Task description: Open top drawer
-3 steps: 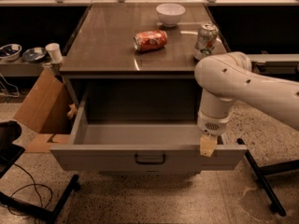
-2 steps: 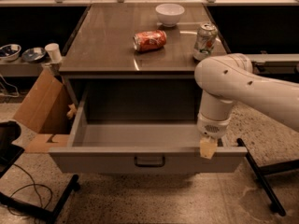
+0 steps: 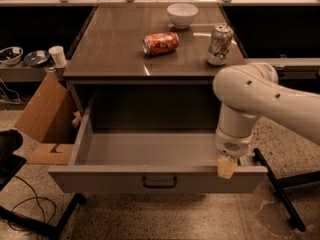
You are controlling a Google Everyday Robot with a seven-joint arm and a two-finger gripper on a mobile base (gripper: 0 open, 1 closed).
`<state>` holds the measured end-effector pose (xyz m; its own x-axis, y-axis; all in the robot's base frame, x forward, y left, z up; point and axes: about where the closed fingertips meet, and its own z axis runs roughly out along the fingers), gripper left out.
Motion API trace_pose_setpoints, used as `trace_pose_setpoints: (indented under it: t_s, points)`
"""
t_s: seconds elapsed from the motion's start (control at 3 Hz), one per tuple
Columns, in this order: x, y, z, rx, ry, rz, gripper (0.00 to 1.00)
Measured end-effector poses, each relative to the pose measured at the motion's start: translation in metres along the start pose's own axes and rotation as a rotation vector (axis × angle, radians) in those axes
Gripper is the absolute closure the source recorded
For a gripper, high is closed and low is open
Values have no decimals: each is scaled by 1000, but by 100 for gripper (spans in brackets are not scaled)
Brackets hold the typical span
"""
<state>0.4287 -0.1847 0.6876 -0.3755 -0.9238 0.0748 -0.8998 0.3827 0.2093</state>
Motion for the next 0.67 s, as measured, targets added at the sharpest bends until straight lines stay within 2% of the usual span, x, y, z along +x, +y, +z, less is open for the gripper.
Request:
trace_pose_setpoints:
  t_s: [0.67]
  points:
    - [16,17,4,-18,7,25,100]
